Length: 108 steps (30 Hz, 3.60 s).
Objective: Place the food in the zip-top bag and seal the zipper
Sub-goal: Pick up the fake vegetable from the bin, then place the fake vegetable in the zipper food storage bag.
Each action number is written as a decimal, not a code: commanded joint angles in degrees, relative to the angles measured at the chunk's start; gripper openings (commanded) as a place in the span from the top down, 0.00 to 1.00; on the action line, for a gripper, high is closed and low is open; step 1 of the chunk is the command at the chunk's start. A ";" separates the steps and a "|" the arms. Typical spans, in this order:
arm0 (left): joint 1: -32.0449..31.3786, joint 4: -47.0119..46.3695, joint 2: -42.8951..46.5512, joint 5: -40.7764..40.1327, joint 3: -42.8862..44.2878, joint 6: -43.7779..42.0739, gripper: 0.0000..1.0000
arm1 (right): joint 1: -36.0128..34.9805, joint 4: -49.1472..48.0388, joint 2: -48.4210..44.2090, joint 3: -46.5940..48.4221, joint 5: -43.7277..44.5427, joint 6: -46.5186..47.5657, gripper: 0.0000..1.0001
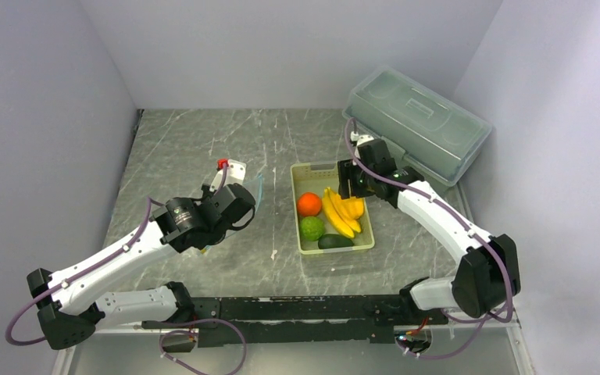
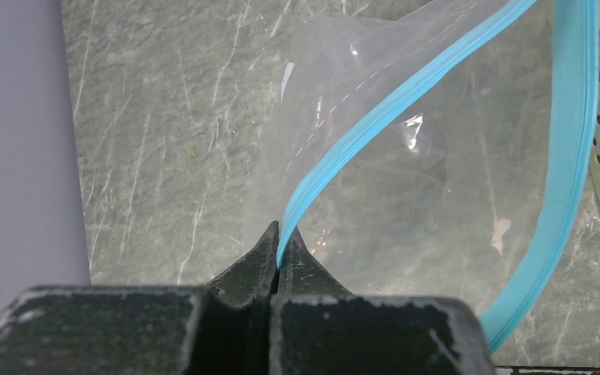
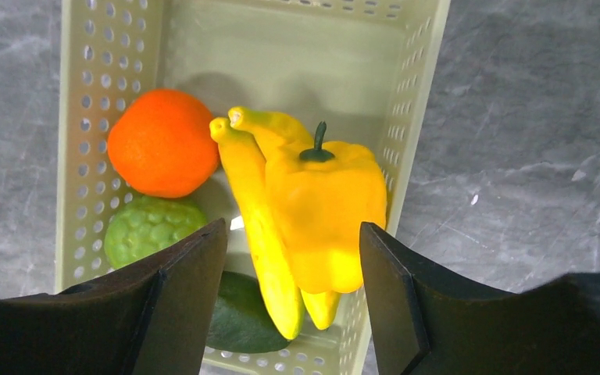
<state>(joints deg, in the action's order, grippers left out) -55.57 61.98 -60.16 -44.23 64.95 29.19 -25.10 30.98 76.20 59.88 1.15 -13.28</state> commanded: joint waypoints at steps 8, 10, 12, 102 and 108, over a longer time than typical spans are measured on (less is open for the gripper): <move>0.11 -0.83 0.80 -0.04 0.87 -0.01 1.00 | -1.26 -0.69 3.07 -2.11 5.75 -0.16 0.32; 0.11 -0.87 0.83 0.02 0.87 -0.09 1.00 | -1.24 -0.66 3.64 -2.01 6.60 -0.13 0.31; 0.11 -0.89 0.82 0.02 0.77 -0.18 1.00 | -1.20 -0.84 4.30 -1.96 6.07 0.00 0.31; 0.11 -6.40 -9.47 10.85 5.59 1.29 1.00 | -27.72 -21.79 -13.59 0.62 0.90 -24.36 0.83; 0.02 -6.44 -8.97 11.46 5.57 1.64 1.00 | -30.08 -25.83 -11.25 -0.11 2.85 -27.16 0.84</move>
<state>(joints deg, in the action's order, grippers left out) -55.57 56.38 -69.30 -33.56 68.34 29.58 -53.52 12.01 64.01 58.96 1.52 -37.17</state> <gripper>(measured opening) 0.011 0.588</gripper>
